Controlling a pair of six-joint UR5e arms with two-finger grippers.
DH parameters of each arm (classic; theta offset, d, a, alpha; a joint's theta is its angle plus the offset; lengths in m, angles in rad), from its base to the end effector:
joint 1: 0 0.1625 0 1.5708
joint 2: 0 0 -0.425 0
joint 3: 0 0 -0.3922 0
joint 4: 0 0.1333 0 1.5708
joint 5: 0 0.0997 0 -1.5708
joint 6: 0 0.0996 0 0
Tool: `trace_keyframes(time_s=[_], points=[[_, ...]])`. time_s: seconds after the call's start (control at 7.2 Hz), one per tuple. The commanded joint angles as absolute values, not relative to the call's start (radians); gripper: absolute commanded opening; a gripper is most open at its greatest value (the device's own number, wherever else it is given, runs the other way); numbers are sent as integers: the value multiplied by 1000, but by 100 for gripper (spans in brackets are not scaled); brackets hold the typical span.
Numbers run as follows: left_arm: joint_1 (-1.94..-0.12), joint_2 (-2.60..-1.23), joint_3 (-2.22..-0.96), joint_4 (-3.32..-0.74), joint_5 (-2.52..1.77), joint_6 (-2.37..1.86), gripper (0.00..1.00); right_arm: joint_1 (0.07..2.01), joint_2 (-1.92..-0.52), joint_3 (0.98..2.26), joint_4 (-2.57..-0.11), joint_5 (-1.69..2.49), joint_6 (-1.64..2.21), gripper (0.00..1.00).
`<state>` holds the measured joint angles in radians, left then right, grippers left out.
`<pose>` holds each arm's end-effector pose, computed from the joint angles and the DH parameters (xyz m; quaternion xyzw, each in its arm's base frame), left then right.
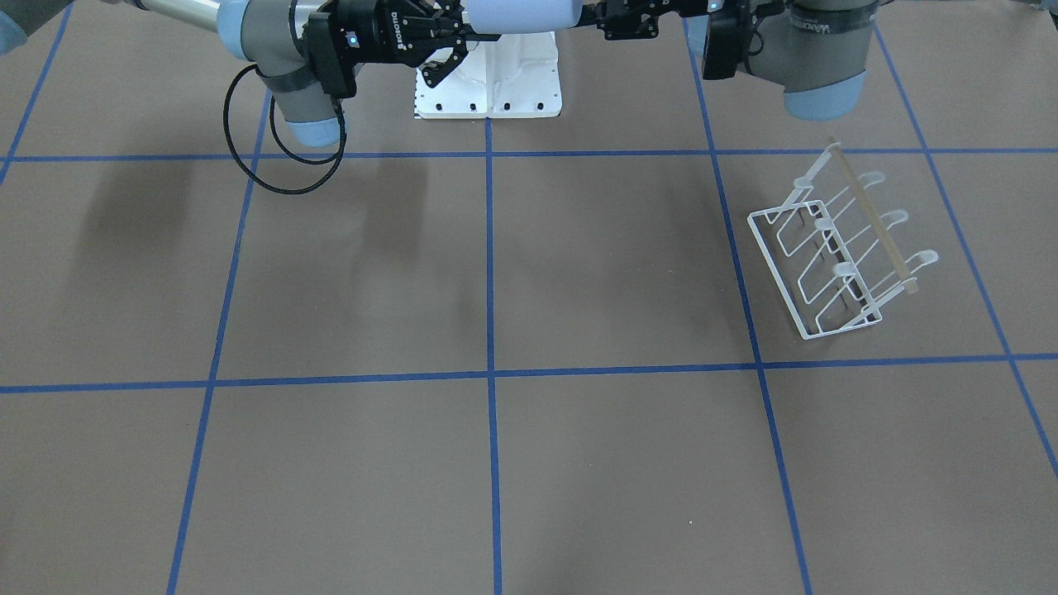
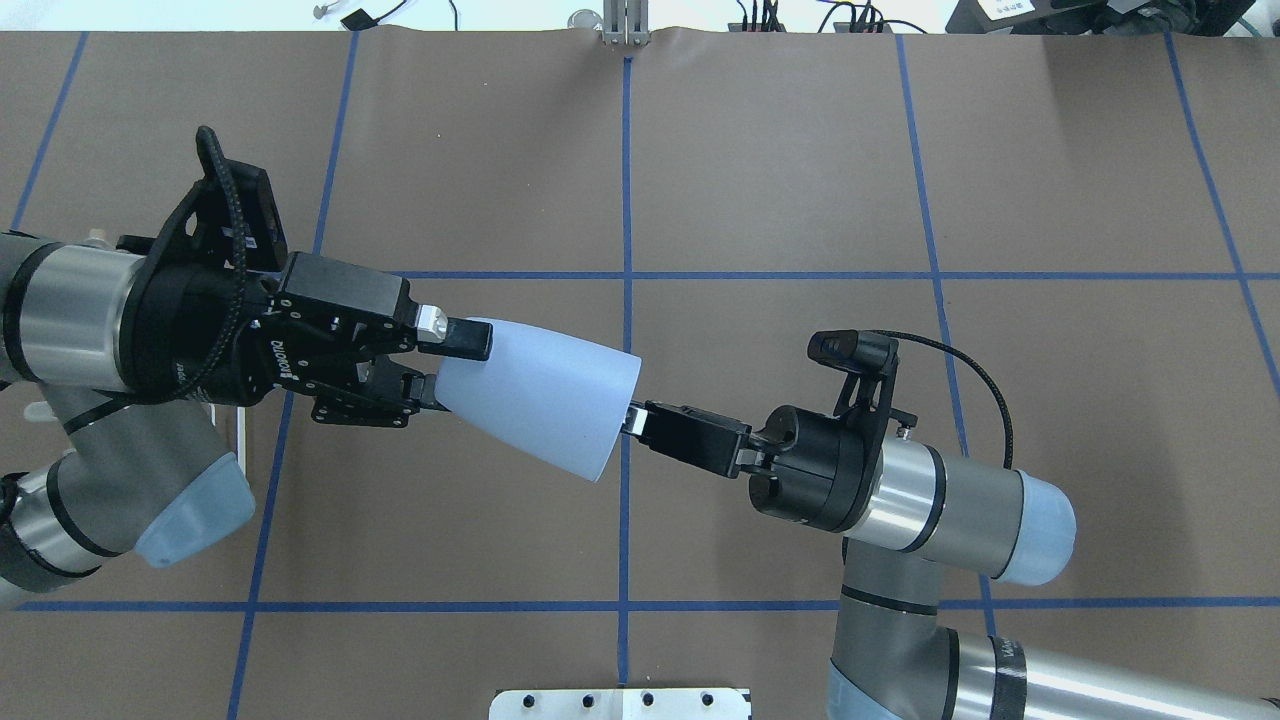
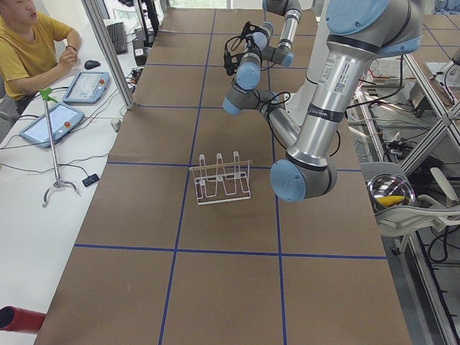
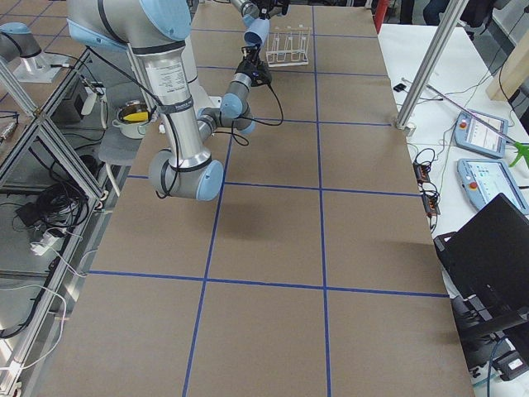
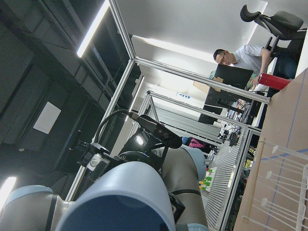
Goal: Hang cup on cup holder
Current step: 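Grasp the cup's open end with the left gripper beside the right gripper, then pull the cup toward the rack with the left gripper while the right withdraws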
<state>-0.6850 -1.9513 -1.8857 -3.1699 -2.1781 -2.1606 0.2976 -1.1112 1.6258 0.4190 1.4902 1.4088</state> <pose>0.3034 -0.3466 0.1770 -0.0814 0.8748 -0.0143 0.4774 -0.4451 -0.2843 0.2113 0.2284 -0.9211 0.0594 0.3097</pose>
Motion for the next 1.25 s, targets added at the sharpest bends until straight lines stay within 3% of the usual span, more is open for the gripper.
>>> trace_keyframes(time_s=[0.0, 0.28, 0.83, 1.11], points=[[-687, -1948, -1884, -3197, -2180, -2155, 0, 307, -1133, 1667, 404, 1493, 1422, 100], [-721, -1945, -1885, -3195, -2177, -2149, 0, 328, -1213, 1802, 255, 1500, 1431, 100], [-912, -1922, -1881, -3113, -2257, -2117, 0, 470, -1244, 1810, -115, 1558, 1450, 100], [-1003, -1922, -1893, -2899, -2411, -1958, 0, 597, -1250, 1812, -368, 1685, 1450, 100]])
